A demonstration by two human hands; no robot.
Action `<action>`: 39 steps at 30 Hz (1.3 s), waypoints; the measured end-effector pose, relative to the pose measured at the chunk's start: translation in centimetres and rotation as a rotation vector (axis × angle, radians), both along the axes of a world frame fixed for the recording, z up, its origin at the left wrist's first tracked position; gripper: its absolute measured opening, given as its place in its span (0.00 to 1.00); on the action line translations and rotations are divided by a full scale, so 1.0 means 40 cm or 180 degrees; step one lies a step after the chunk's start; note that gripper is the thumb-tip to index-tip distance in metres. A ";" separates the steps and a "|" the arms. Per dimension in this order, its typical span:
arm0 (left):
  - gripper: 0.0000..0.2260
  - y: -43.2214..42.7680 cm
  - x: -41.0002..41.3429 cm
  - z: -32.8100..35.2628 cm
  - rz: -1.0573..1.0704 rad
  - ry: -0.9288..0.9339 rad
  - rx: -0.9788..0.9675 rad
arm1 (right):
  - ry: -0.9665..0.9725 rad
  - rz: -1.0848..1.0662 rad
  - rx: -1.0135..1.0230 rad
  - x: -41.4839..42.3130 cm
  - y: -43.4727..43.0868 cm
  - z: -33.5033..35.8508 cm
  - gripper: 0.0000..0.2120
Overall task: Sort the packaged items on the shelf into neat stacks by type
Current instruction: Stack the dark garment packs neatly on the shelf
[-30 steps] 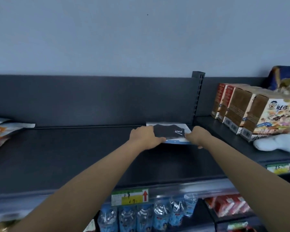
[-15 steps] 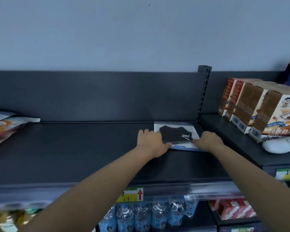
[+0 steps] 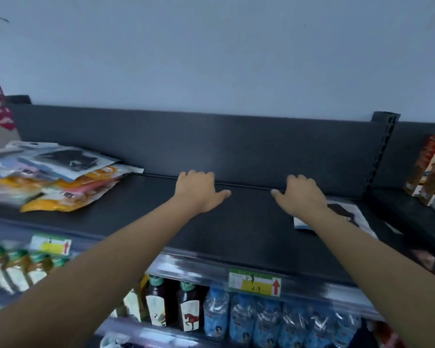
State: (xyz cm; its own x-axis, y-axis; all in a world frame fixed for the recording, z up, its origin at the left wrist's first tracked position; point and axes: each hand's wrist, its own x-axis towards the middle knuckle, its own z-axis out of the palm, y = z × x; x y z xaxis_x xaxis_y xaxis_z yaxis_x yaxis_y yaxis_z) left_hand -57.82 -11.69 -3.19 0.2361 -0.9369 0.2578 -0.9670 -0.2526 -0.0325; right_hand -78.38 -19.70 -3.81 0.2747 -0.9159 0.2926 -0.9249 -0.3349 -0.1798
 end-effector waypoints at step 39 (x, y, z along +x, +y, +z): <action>0.34 0.132 1.234 0.063 0.0597 0.0350 0.0017 | -0.0221 0.0344 0.1778 1.288 0.065 0.055 0.33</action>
State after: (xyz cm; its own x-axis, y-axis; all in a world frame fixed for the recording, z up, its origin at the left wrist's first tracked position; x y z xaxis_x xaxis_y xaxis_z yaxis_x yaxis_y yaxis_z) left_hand -8.47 -6.40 -0.67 0.4329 -0.8752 0.2161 -0.9009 -0.4286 0.0688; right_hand -26.88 -17.08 -1.59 0.3727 -0.9045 -0.2071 -0.8705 -0.2635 -0.4157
